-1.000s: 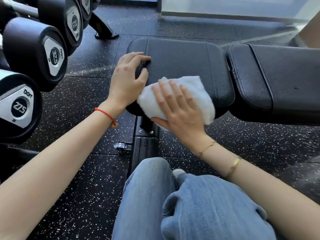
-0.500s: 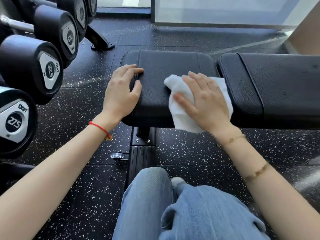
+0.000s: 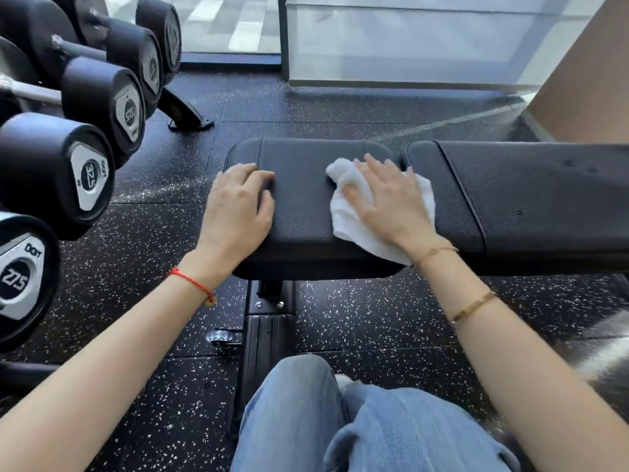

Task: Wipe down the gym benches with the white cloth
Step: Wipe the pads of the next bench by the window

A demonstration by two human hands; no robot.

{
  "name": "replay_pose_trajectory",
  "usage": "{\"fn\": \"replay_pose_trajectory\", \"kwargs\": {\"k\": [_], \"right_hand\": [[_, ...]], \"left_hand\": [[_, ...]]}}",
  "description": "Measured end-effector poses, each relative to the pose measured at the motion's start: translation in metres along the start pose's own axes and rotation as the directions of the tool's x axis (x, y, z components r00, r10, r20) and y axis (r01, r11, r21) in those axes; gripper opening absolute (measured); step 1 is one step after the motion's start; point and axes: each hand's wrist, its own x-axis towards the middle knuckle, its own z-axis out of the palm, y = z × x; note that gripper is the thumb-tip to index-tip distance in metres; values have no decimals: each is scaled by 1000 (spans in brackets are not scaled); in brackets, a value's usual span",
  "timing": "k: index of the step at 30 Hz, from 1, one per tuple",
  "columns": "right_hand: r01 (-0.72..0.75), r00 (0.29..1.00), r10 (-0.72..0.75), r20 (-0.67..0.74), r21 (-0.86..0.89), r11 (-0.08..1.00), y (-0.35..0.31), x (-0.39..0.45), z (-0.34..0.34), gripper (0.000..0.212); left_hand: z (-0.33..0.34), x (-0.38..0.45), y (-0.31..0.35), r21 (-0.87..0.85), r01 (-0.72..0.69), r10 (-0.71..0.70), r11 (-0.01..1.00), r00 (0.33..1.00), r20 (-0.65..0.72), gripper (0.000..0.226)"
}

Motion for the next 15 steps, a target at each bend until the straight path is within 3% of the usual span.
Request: {"fn": "replay_pose_trajectory", "kwargs": {"k": [5,10,15], "right_hand": [[152,988,-153,-39,-15,988,-10,-33,7,61],[6,971,0,-241,25,1000,-9,-55,1,62],[-28,979,52,-197,121,992,-13,-66,12,64]], "left_hand": [[12,3,32,48,-5,5,999,1000,1,42],[23,3,36,65,0,-2,998,999,37,43],[26,2,35,55,-9,8,998,1000,19,43]]}}
